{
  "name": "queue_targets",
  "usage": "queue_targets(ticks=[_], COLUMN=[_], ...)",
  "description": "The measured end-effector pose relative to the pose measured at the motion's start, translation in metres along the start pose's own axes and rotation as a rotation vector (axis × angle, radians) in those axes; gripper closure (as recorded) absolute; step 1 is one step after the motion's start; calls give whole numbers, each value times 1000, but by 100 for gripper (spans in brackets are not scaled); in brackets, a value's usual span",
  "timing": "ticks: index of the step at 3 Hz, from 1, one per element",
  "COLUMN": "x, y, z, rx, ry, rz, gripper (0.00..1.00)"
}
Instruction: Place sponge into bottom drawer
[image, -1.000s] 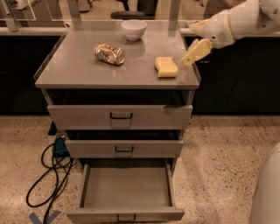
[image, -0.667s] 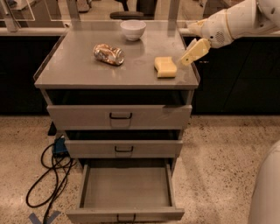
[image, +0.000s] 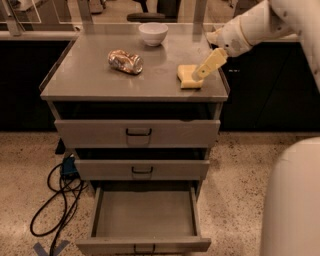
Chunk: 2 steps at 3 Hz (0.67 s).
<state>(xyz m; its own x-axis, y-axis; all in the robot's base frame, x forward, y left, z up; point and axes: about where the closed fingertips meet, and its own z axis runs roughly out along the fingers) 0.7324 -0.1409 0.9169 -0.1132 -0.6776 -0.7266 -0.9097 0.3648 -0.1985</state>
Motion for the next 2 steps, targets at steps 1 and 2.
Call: queue_targets(ticks=[1,2], x=[-6,-4], y=[-25,-24], z=[39,43], rx=[33,22], ry=[111,102], rz=[15,15], gripper=[0,0])
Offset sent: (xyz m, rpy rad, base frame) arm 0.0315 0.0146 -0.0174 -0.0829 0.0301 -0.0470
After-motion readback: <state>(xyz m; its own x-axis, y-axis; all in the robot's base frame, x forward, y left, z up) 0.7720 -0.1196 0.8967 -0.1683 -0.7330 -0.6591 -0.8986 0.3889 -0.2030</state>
